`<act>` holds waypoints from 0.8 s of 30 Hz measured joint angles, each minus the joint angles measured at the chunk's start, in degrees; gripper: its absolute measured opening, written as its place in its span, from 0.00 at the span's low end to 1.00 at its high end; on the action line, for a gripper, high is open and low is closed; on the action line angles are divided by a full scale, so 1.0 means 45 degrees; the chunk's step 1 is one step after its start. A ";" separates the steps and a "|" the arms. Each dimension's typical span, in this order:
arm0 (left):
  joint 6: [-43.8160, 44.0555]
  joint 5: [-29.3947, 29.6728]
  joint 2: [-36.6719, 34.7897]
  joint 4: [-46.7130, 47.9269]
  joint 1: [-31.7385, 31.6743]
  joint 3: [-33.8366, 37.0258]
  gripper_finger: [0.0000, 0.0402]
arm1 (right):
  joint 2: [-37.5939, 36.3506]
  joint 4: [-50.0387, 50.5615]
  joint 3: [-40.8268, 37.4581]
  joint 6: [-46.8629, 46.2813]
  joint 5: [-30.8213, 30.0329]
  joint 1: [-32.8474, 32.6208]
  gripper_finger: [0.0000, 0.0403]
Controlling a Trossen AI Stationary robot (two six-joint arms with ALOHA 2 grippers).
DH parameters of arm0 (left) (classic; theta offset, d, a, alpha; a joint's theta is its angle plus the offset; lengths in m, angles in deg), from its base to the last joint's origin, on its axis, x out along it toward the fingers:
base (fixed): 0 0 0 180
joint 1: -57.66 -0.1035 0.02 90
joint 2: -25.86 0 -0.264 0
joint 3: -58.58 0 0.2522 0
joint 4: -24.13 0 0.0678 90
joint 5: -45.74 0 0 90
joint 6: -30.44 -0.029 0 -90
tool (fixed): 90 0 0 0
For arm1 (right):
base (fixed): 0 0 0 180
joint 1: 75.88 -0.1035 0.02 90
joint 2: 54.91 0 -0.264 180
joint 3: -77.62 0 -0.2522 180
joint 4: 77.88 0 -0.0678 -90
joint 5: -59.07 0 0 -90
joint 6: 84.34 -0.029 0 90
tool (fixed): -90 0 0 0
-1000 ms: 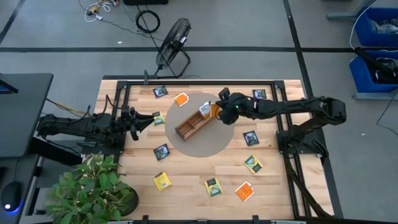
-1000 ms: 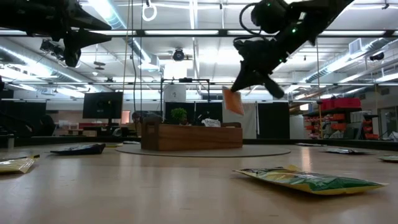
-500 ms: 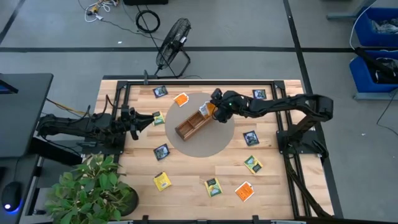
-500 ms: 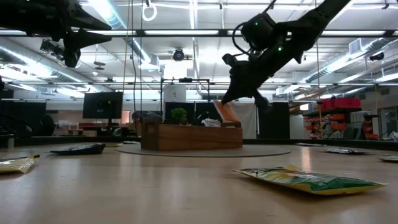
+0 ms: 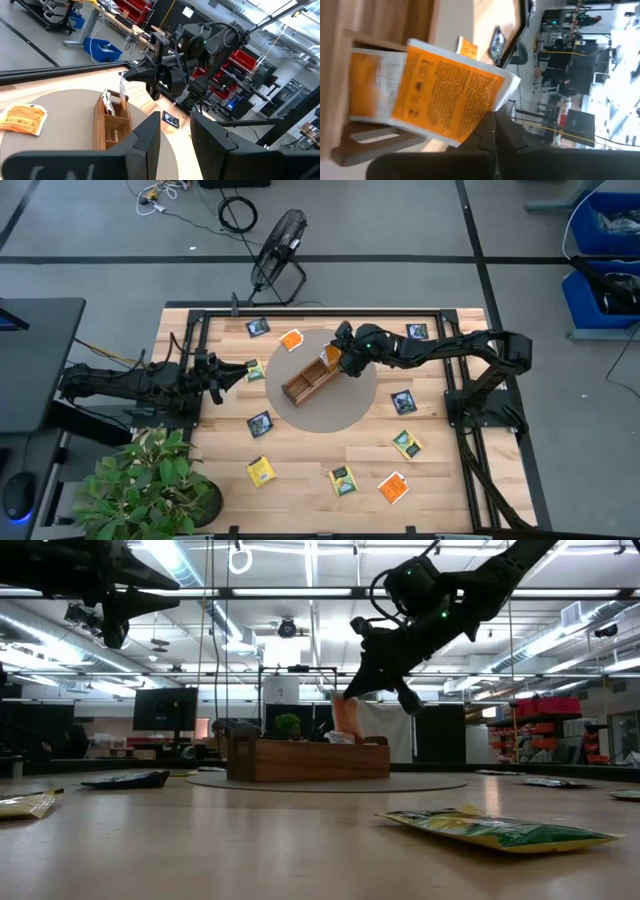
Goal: Pick & Place Tea
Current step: Put the orange tea bag into the right section of the wooden organizer
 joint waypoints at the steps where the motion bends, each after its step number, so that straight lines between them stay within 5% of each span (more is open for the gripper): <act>1: 0.0018 0.0000 -0.0002 0.0000 0.0000 0.0000 0.27 | 0.0000 0.0168 0.0000 -0.0008 0.0022 0.0008 0.00; 24: 0.0365 0.0100 -0.0004 -0.0005 0.0000 0.0000 0.27 | 0.0899 -0.0348 0.0005 0.0601 -0.0775 0.0039 0.00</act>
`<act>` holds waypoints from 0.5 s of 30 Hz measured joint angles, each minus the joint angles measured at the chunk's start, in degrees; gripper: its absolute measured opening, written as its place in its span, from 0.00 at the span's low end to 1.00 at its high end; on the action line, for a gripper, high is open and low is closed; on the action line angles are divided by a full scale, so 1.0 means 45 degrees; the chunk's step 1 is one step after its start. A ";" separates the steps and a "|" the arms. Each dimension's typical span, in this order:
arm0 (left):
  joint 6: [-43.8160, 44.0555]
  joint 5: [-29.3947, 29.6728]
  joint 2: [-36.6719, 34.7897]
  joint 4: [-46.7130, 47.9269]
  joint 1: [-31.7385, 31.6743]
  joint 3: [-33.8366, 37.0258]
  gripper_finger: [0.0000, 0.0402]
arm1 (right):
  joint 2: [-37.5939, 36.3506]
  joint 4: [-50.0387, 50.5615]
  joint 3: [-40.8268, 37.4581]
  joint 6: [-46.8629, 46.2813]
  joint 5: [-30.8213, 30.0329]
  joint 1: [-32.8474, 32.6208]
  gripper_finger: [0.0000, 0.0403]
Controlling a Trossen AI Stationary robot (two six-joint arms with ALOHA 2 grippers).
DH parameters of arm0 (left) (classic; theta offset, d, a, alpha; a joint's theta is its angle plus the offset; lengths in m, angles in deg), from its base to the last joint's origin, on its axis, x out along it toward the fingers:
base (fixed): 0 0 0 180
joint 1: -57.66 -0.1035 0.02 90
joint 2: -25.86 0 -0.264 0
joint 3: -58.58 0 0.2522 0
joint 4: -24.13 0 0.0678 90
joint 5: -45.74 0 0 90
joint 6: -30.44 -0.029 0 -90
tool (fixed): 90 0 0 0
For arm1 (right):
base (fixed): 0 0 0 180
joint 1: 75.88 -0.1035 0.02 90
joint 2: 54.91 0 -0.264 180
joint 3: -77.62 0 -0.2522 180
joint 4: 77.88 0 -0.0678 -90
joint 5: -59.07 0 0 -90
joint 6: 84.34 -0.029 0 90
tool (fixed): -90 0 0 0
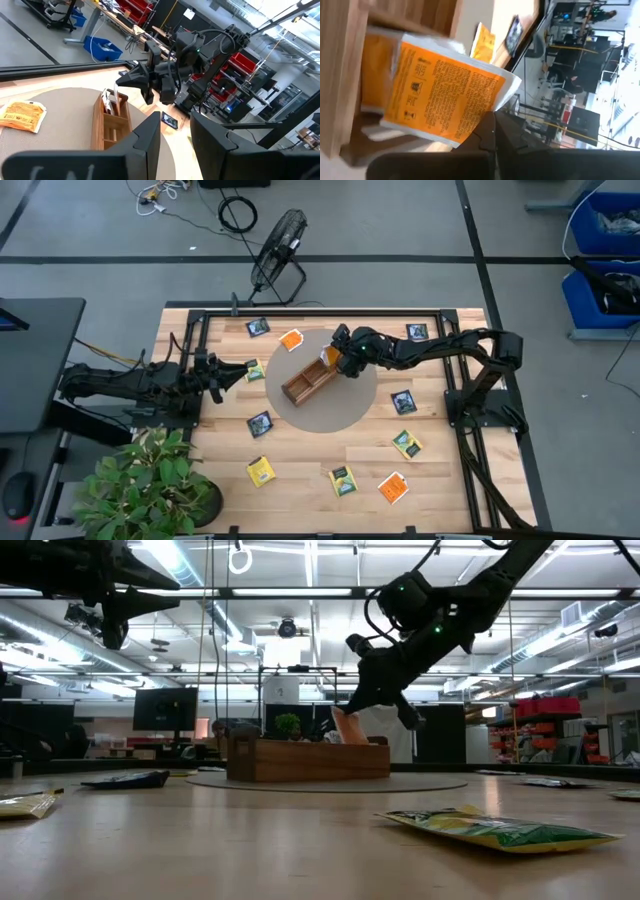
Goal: Pick & Place Tea
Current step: Put the orange tea bag into the right section of the wooden organizer
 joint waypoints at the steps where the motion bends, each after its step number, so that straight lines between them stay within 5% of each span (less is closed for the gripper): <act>1: 0.0005 0.0012 0.0005 0.0000 0.0000 0.0005 0.27 | 0.0000 0.0075 0.0000 0.0011 -0.0054 0.0005 0.00; 15: 0.0238 0.0036 0.0000 0.0000 0.0000 0.0000 0.27 | 0.0000 0.0235 0.0000 0.0014 0.0120 -0.0005 0.10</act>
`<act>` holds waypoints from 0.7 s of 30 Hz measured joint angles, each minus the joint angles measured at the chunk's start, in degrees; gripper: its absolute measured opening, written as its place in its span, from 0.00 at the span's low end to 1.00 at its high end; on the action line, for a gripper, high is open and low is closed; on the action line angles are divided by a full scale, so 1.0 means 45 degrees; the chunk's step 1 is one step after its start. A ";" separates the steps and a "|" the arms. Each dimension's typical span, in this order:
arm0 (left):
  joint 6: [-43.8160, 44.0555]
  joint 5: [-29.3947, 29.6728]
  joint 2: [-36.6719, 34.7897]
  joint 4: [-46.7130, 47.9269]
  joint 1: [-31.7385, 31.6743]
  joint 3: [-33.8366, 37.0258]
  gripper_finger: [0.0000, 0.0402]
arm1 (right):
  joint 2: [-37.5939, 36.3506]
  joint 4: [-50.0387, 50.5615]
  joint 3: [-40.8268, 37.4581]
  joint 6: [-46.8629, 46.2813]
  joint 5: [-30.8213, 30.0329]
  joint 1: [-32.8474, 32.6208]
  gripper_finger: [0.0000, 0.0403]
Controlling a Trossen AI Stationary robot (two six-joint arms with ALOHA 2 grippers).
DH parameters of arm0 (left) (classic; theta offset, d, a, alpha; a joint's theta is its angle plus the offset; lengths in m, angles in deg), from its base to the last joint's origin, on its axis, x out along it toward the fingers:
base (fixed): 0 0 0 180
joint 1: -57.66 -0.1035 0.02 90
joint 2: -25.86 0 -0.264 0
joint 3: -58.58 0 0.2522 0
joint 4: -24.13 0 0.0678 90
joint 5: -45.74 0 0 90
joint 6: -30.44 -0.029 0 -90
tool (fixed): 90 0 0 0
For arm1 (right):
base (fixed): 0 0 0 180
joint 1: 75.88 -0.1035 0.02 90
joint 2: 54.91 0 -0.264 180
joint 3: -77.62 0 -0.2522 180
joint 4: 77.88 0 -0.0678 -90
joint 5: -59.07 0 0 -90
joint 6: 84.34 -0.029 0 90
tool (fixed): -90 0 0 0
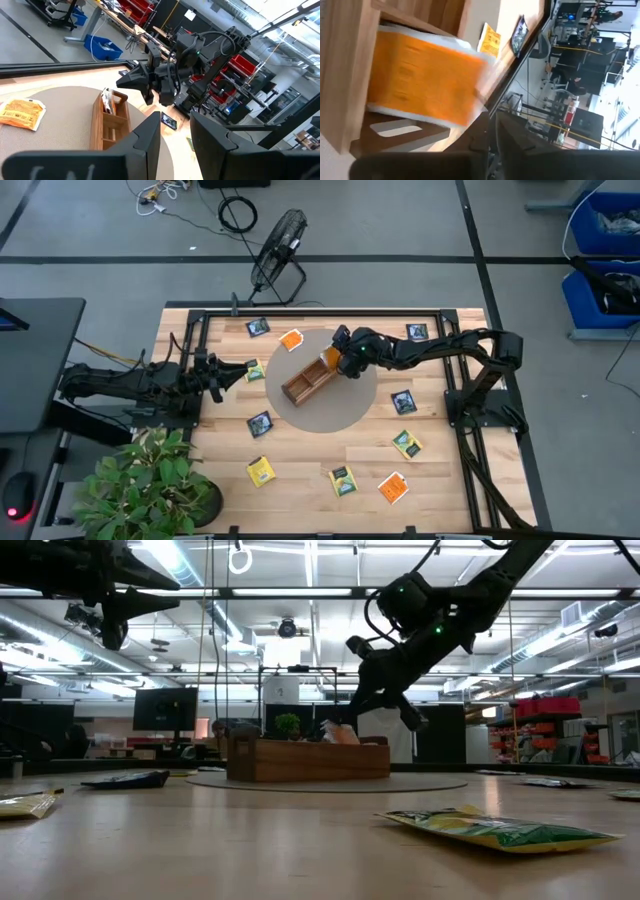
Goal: Pick & Place Tea
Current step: Put the orange tea bag into the right section of the wooden organizer
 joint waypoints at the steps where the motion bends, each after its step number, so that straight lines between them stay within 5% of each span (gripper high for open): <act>1: 0.0004 0.0000 0.0000 0.0000 0.0000 0.0000 0.27 | 0.0000 0.0006 0.0000 0.0000 0.0031 0.0000 0.10; 10: 0.0000 0.0000 0.0000 0.0000 0.0000 0.0000 0.27 | -0.0091 -0.0570 -0.0013 -0.1395 0.0227 0.0000 0.14; 21: -0.0005 0.0000 0.0000 -0.0005 0.0000 0.0000 0.27 | -0.2504 -0.0168 -0.0019 -0.9569 -0.0206 -0.0389 0.11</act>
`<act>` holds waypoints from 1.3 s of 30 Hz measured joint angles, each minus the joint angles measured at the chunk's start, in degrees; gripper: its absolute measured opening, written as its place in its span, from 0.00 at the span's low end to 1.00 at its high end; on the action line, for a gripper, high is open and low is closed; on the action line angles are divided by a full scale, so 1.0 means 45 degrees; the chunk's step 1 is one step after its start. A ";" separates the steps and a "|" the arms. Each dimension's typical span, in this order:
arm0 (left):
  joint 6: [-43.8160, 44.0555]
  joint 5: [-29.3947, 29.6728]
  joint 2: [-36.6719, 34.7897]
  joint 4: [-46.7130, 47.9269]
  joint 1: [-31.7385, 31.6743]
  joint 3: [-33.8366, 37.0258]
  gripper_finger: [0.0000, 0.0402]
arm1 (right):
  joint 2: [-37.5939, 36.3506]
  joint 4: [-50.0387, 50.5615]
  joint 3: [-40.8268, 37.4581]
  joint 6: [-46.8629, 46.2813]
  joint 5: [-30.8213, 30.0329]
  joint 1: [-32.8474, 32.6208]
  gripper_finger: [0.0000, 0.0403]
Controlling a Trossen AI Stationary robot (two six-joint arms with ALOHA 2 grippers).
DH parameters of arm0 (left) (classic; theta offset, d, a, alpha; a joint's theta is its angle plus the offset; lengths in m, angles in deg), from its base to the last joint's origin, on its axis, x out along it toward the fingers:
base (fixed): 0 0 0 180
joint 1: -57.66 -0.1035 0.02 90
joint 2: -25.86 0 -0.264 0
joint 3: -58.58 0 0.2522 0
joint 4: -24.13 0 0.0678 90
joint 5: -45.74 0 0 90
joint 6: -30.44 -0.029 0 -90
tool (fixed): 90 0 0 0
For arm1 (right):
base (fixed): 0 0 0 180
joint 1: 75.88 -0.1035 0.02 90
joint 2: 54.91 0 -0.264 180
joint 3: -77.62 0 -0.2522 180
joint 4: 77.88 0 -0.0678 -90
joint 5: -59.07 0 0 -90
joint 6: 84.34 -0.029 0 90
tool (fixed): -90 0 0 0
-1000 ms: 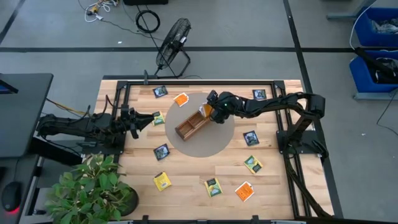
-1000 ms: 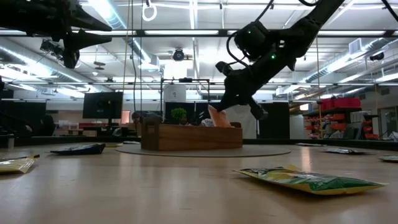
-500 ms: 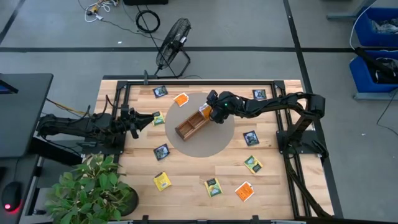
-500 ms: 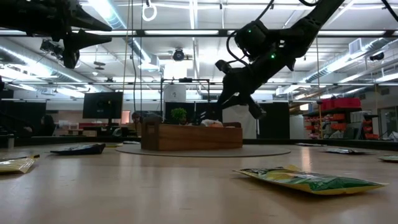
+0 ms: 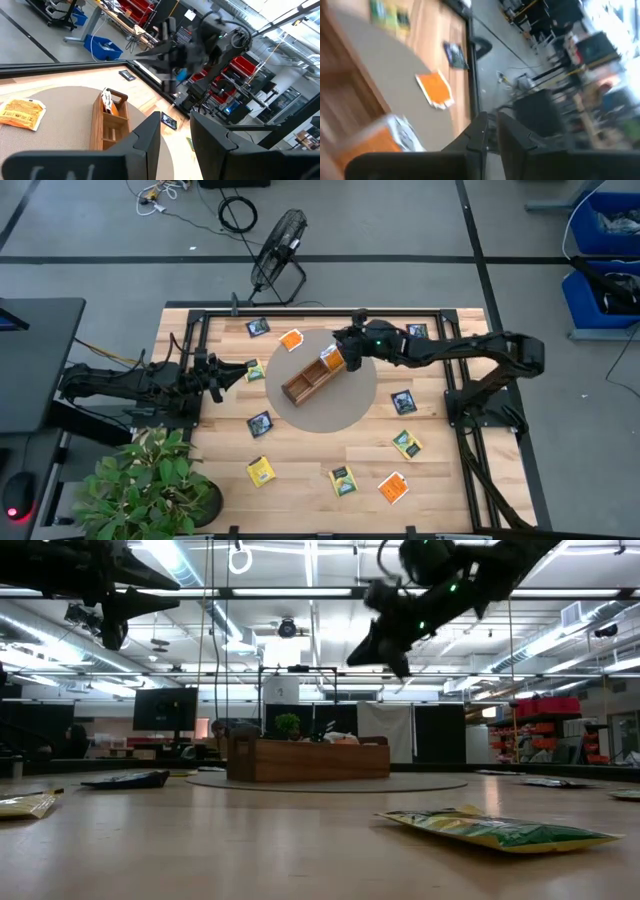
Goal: Pick & Place Tea
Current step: Put the orange tea bag into the right section of the wooden organizer
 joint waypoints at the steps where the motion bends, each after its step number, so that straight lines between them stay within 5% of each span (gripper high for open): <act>1: -0.0005 0.0000 0.0000 0.0000 -0.0001 0.0000 0.27 | -0.0314 0.0306 0.0005 -0.0831 0.0065 -0.0073 0.11; 6: -0.0010 -0.0001 0.0002 0.0005 0.0000 0.0000 0.27 | -0.1576 0.1639 0.0005 -0.3515 0.0549 -0.0358 0.10; 11: -0.0005 0.0044 0.0000 0.0000 -0.0005 0.0000 0.27 | -0.2762 0.3319 0.0007 -0.4322 -0.1348 -0.0568 0.10; 18: -0.0007 0.0049 0.0000 -0.0005 -0.0003 0.0000 0.27 | -0.3706 0.3863 0.0019 -0.8138 -0.2598 -0.0304 0.10; 33: -0.0010 0.0044 0.0000 0.0000 0.0015 0.0000 0.27 | -0.4089 0.2132 0.0019 -0.8125 -0.4141 -0.0131 0.10; 39: -0.0008 0.0041 0.0002 0.0005 0.0015 0.0000 0.27 | -0.4509 0.3401 0.0611 -0.8765 -0.4845 -0.0136 0.10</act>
